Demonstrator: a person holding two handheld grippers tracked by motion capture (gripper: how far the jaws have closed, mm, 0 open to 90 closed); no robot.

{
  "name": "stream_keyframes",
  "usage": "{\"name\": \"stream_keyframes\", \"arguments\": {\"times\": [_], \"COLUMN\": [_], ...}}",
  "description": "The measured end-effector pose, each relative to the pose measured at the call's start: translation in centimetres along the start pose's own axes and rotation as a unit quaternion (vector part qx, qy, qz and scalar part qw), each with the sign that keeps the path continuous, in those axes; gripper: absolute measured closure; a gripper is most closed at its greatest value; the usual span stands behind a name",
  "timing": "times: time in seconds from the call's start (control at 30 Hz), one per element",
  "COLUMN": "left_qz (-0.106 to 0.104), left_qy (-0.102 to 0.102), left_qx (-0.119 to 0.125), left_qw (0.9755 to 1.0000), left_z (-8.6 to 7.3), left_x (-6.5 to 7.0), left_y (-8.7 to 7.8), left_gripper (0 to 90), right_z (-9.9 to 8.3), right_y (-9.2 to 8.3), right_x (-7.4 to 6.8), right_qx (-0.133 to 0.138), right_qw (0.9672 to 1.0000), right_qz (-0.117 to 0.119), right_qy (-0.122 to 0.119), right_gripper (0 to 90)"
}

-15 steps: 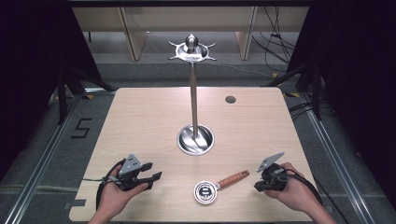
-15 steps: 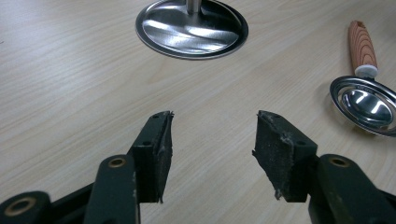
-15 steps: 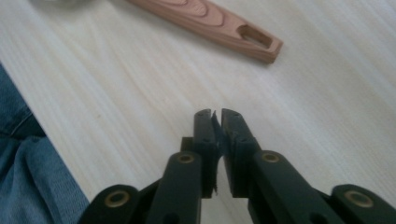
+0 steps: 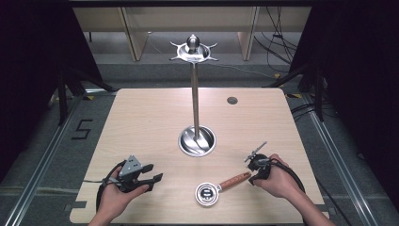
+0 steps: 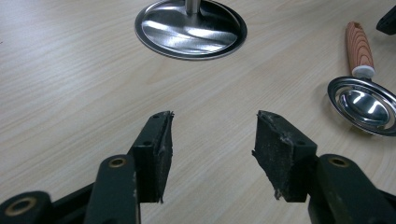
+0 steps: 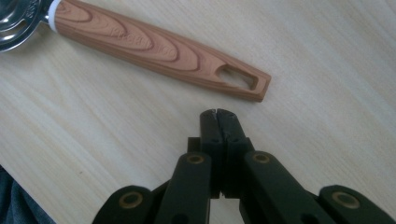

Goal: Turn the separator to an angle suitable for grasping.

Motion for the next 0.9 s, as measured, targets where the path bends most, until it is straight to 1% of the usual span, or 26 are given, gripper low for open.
{"name": "stream_keyframes", "arguments": {"times": [0.03,0.07,0.1,0.13,0.2,0.23,0.27,0.33,0.4,0.47,0.5,0.53,0.57,0.63,0.67,0.77,0.83,0.87,0.9], "left_qz": [-0.001,-0.002,0.001,0.002,-0.002,-0.002,-0.001,-0.002,-0.003,-0.002,0.001,-0.002,-0.003,-0.002,-0.001,-0.005,-0.005,-0.002,-0.001], "left_qy": [-0.001,-0.001,0.003,0.005,0.001,0.001,0.002,0.002,0.0,0.002,0.007,0.004,0.004,0.004,0.009,0.008,0.008,0.007,0.009], "left_qx": [-0.002,-0.001,-0.002,-0.002,-0.003,-0.003,-0.001,-0.001,0.0,-0.001,-0.005,0.002,0.001,0.001,-0.003,-0.003,-0.003,-0.002,-0.003], "left_qw": [1.0,1.0,1.0,1.0,1.0,1.0,1.0,1.0,1.0,1.0,1.0,1.0,1.0,1.0,1.0,1.0,1.0,1.0,1.0], "left_z": [0.0,0.0,0.0,0.0,0.0,0.1,0.1,0.1,0.1,0.1,0.1,0.2,0.2,0.2,0.1,0.1,0.2,0.2,0.1], "left_x": [0.0,0.0,0.0,-0.1,0.0,0.0,0.0,0.0,0.0,0.0,-0.1,0.0,0.1,0.0,0.0,0.0,0.0,0.0,-0.1], "left_y": [0.0,0.0,0.0,0.0,0.0,0.0,0.0,0.0,0.0,0.0,-0.1,0.0,0.0,0.0,-0.1,-0.1,-0.2,-0.2,-0.2], "left_gripper": [45.7,45.7,45.7,45.7,45.7,45.7,45.7,45.7,45.7,45.7,45.7,45.7,45.7,45.7,45.7,45.7,45.7,45.7,45.7], "right_z": [0.2,0.3,0.4,0.5,0.8,0.9,1.0,1.3,1.6,2.1,2.3,2.6,2.8,3.4,3.7,4.6,5.4,5.8,6.1], "right_y": [0.1,0.1,0.1,0.2,0.3,0.5,0.6,0.9,1.3,1.5,1.5,1.5,1.6,1.6,1.7,1.9,2.0,2.0,2.1], "right_x": [0.2,0.1,0.3,0.2,0.3,0.3,0.2,0.2,0.3,0.4,0.4,0.5,0.6,0.7,0.8,0.8,0.7,0.6,0.6], "right_qx": [-0.001,-0.002,-0.006,-0.007,-0.01,-0.012,-0.012,-0.02,-0.016,-0.013,-0.014,-0.011,-0.008,-0.008,-0.005,-0.005,-0.007,-0.007,-0.008], "right_qw": [0.9999,1.0,1.0,1.0,0.9999,0.9999,0.9999,0.9998,0.9999,0.9999,0.9999,0.9999,0.9999,0.9999,0.9999,0.9997,0.9995,0.9995,0.9995], "right_qz": [-0.001,0.0,-0.003,-0.001,-0.002,-0.003,0.0,-0.003,-0.005,-0.008,-0.007,-0.007,-0.012,-0.011,-0.015,-0.02,-0.023,-0.024,-0.025], "right_qy": [-0.011,0.0,-0.005,0.0,-0.008,-0.008,-0.007,-0.002,-0.001,-0.001,0.003,0.001,0.0,0.007,0.006,0.009,0.018,0.021,0.019], "right_gripper": [90.0,90.0,90.0,90.0,90.0,90.0,90.0,90.0,90.0,90.0,90.0,90.0,90.0,90.0,90.0,90.0,90.0,90.0,90.0]}}
Point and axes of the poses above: each handheld gripper's, and its own axes: y roughly forward along the jaws, z roughly out of its top, x roughly to its right, the point moved 4 cm from there along y, roughly forward along the jaws, and after that the axes turned 4 degrees about -x, right-handed, at the moved point
